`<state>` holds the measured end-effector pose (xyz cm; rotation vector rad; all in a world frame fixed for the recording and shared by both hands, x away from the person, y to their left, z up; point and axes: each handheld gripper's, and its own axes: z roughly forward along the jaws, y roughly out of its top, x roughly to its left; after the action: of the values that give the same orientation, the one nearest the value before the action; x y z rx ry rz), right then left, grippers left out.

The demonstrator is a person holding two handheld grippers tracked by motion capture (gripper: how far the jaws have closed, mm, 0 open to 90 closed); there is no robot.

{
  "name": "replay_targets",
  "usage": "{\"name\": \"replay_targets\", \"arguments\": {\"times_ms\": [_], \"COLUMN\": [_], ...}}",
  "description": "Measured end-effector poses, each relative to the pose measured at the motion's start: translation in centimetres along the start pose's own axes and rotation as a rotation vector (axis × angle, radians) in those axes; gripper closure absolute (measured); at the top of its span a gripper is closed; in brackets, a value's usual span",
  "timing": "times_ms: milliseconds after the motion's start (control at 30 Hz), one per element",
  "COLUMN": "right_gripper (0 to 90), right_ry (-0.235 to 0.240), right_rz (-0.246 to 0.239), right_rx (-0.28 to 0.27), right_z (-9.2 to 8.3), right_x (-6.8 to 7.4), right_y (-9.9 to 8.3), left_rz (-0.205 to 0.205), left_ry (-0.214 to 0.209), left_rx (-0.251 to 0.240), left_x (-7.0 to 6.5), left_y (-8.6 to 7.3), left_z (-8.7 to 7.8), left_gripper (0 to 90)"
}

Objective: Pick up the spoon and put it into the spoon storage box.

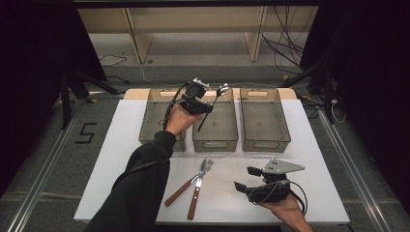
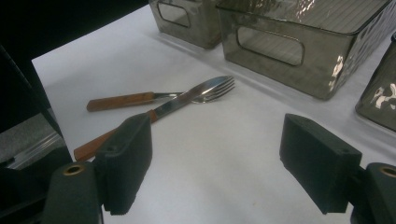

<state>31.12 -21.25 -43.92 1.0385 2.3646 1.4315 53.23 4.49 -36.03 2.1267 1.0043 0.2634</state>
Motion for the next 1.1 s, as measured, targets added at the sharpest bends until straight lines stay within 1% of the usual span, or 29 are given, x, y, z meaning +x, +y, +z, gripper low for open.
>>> {"name": "replay_targets", "arguments": {"times_ms": [233,300,400,533,767,800,867,933,967,1000,1033,1100], "right_gripper": [26.1,26.2,26.2,26.2,26.1,26.1,26.1,26.1,26.1,26.1,26.2,26.1], "right_ry": [0.003,0.003,0.003,0.004,0.006,0.006,0.005,0.006,0.006,0.006,0.006,0.005], "right_rz": [0.001,0.000,0.000,0.000,0.001,0.001,0.002,0.003,0.003,0.003,0.003,0.004], "right_rx": [0.001,0.000,0.001,0.001,0.003,0.003,0.003,0.005,0.006,0.007,0.006,0.004], "right_z": [0.0,0.0,0.0,0.0,0.1,0.1,0.1,0.1,0.1,0.1,0.1,0.1], "right_x": [0.0,0.1,0.1,0.0,0.1,0.1,0.1,0.1,0.1,0.1,0.1,0.0], "right_y": [0.0,0.0,0.0,0.0,0.0,0.0,0.0,0.0,0.0,0.0,0.0,0.0], "left_rz": [-0.011,-0.022,-0.022,-0.033,-0.051,-0.054,-0.075,-0.096,-0.098,-0.105,-0.109,-0.117], "left_ry": [0.015,0.014,0.016,0.013,0.017,0.017,0.013,0.009,0.007,0.001,-0.002,-0.003], "left_rx": [0.004,0.002,0.007,0.007,0.023,0.018,0.011,0.021,0.023,0.021,0.028,0.033], "left_x": [0.3,0.4,0.5,0.6,0.9,0.9,1.0,1.1,1.1,1.1,1.1,1.1], "left_y": [-0.5,-0.6,-0.8,-1.0,-1.4,-1.5,-1.5,-1.4,-1.4,-1.3,-1.2,-1.1], "left_z": [0.8,1.1,1.3,1.5,2.1,2.1,2.1,2.1,2.0,1.9,1.7,1.3], "left_gripper": [84.1,84.0,83.8,83.5,82.7,82.3,77.5,65.3,60.5,57.2,51.8,44.0]}}
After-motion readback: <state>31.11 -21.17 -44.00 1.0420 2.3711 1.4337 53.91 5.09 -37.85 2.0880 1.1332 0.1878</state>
